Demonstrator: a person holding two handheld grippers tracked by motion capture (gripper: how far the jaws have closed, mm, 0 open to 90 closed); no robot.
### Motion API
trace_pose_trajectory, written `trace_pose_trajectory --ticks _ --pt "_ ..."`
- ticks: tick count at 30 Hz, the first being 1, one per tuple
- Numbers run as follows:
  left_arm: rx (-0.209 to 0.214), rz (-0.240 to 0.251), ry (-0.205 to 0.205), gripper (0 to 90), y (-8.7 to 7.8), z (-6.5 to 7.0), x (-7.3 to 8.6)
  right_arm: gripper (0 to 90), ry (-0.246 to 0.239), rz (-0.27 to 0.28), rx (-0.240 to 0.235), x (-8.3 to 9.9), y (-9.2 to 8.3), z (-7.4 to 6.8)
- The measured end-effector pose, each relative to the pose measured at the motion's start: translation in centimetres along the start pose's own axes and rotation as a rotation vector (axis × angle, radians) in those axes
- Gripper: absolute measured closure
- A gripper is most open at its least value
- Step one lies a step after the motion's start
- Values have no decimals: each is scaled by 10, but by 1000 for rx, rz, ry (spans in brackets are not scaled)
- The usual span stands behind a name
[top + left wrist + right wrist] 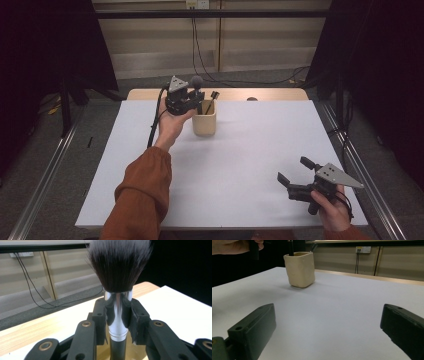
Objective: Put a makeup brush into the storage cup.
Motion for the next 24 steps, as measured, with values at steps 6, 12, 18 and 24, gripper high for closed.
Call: trace_pose_trajectory --ticks 6,12,18,24 --pt "6 -9 7 703 3 1 6 0 -1 -2 -2 1 0 0" --pt "5 -17 20 703 5 3 13 0 -4 -3 -3 1 0 0" --pt "6 -33 20 703 8 3 20 0 -5 -3 -5 1 0 -1" --pt "3 -40 2 702 10 3 23 0 -5 -7 -8 2 1 -1"
Point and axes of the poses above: each handheld gripper's, and its own axes: y roughly forward along the jaws, x roughly out of its underside, z roughly to its right, the point moved 8 cm from there along y, roughly forward along the jaws, and after that the axes turned 12 degrees about y, right-handed, at the moved point
